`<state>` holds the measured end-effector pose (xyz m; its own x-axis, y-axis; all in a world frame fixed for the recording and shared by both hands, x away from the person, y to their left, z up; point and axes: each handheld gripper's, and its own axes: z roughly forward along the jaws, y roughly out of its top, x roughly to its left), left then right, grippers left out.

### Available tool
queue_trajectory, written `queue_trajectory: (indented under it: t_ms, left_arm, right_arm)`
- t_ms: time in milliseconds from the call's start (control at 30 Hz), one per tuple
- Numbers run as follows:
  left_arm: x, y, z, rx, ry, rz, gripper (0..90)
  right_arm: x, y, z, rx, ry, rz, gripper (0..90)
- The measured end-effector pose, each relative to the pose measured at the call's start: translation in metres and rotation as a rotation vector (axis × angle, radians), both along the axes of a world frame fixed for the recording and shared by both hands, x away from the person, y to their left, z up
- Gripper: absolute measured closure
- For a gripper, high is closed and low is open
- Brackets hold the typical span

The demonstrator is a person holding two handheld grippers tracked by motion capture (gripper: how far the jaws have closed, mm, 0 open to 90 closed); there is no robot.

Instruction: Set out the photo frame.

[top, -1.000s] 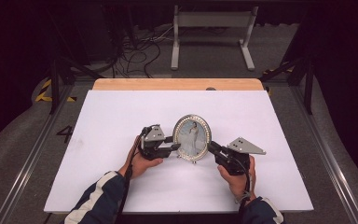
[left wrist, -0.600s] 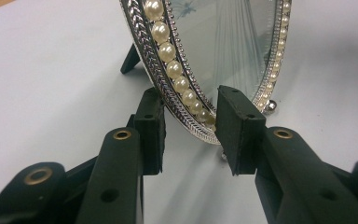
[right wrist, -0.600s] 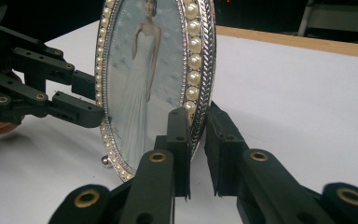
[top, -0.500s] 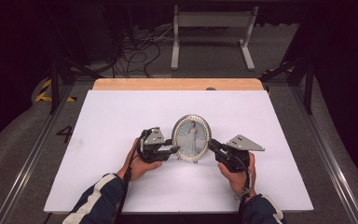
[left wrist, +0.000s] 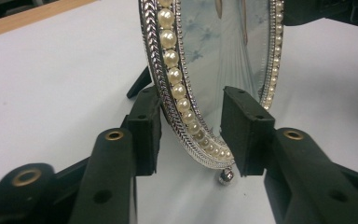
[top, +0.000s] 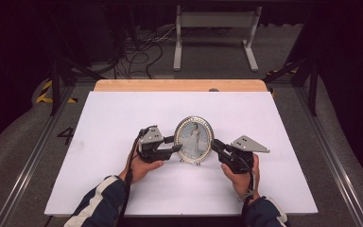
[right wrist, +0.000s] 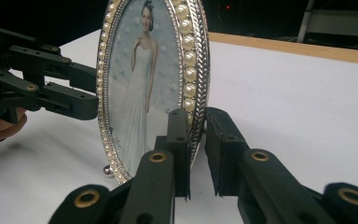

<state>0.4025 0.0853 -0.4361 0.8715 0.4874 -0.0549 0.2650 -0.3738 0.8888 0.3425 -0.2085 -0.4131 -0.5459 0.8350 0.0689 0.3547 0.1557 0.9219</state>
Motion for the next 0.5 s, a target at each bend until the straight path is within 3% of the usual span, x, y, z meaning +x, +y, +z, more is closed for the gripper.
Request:
queue_trajectory:
  t_ms: [167, 500]
  left_arm:
    - [0.0007, 0.0016, -0.0010, 0.018, 0.005, 0.007, 68.5]
    - [-0.0014, 0.0020, 0.0007, 0.038, 0.001, 0.002, 68.5]
  right_arm:
    - [0.0003, 0.0013, 0.0004, -0.003, -0.006, 0.002, 80.1]
    - [0.0021, 0.0013, 0.0000, -0.002, 0.000, 0.000, 80.0]
